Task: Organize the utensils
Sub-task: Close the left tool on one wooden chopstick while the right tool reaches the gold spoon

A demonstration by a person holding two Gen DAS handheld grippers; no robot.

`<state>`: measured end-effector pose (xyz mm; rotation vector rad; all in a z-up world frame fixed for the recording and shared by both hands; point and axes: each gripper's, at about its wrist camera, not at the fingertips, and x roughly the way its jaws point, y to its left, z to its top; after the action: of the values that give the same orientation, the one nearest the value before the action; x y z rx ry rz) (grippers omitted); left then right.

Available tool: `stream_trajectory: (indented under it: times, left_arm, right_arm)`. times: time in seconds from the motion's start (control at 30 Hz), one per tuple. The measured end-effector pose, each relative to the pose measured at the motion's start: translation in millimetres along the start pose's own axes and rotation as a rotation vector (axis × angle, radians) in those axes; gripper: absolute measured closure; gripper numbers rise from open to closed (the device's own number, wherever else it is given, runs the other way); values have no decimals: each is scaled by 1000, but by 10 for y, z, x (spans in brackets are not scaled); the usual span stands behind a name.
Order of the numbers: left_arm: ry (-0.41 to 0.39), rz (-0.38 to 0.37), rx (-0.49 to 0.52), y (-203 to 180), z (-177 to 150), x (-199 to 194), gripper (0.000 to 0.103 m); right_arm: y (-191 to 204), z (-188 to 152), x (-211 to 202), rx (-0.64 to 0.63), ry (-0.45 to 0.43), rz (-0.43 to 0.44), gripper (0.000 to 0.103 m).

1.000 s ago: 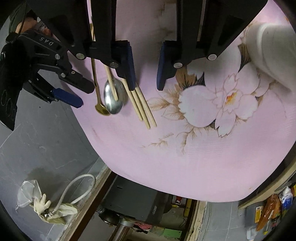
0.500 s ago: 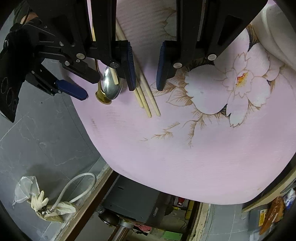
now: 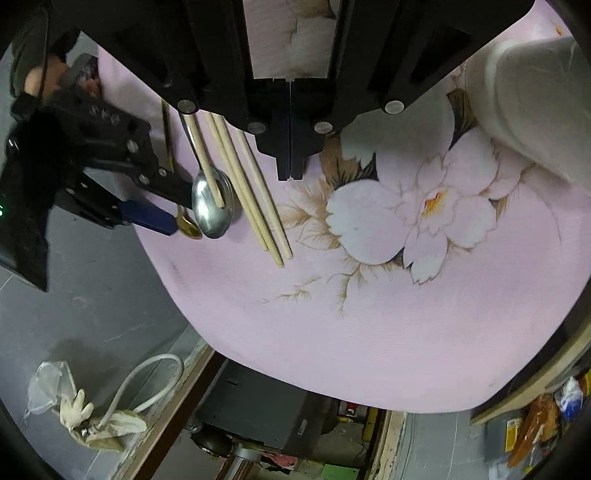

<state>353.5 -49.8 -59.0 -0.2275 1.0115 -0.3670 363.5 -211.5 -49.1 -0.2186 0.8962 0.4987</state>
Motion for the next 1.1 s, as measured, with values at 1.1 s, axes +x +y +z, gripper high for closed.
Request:
stream_trajectory:
  times: [1.1]
  left_arm:
    - [32,-125,11,-149,106,30,80]
  right_arm:
    - [-85,-292,-228,-44,-90,3,83]
